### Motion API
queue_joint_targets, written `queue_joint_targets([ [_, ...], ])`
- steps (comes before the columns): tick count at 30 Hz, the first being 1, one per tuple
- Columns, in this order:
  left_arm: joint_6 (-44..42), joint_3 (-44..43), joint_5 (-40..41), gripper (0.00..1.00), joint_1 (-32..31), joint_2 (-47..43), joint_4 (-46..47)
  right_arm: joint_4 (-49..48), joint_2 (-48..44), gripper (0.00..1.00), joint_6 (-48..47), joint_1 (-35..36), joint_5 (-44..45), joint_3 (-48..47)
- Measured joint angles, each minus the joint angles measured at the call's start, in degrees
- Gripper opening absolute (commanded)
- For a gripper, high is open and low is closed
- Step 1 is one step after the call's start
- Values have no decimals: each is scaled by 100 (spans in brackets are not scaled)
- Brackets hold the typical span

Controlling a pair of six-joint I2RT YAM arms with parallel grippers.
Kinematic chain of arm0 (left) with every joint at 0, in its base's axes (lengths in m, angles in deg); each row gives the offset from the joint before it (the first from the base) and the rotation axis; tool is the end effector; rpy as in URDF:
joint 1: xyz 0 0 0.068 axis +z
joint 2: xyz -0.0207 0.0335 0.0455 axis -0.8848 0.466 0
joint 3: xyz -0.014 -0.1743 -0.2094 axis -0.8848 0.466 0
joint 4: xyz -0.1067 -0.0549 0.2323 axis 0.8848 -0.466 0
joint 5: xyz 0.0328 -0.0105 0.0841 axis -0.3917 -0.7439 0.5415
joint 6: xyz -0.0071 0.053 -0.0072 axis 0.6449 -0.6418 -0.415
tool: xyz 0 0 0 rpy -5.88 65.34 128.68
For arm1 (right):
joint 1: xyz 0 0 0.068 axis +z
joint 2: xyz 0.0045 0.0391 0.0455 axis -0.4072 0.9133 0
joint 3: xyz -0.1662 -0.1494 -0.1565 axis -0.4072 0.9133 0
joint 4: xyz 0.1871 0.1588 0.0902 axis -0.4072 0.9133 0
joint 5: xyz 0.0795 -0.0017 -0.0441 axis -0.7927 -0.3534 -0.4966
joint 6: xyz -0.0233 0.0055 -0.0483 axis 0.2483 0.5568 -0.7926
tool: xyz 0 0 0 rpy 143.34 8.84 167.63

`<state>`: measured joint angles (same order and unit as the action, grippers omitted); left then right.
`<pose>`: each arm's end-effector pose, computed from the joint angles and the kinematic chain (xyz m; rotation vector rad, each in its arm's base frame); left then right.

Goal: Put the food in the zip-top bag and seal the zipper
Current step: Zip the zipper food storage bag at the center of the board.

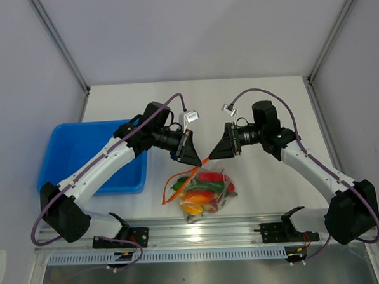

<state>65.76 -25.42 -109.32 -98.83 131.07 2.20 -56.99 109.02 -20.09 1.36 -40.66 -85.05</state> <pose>0.2130 -0.1916 0.3339 0.8966 2.3158 -1.4267 0.2324 0.1459 0.3115 -0.8616 1.9439 1.6252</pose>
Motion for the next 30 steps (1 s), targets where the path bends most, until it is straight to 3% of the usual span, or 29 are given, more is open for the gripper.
queue_joint_targets([
  [6, 0, 0, -50, 1, 0, 15, 0, -28, 122, 26, -11, 31, -160, -7],
  [11, 0, 0, -81, 1, 0, 24, 0, -48, 186, 0, -59, 68, -201, -7],
  [23, 0, -33, 37, 1, 0, 74, 22, 310, 275, 0, -63, 28, 170, -223],
  [30, -2, 2, 308, 1, 0, 4, -70, 610, 221, 0, -83, -367, 483, -289],
])
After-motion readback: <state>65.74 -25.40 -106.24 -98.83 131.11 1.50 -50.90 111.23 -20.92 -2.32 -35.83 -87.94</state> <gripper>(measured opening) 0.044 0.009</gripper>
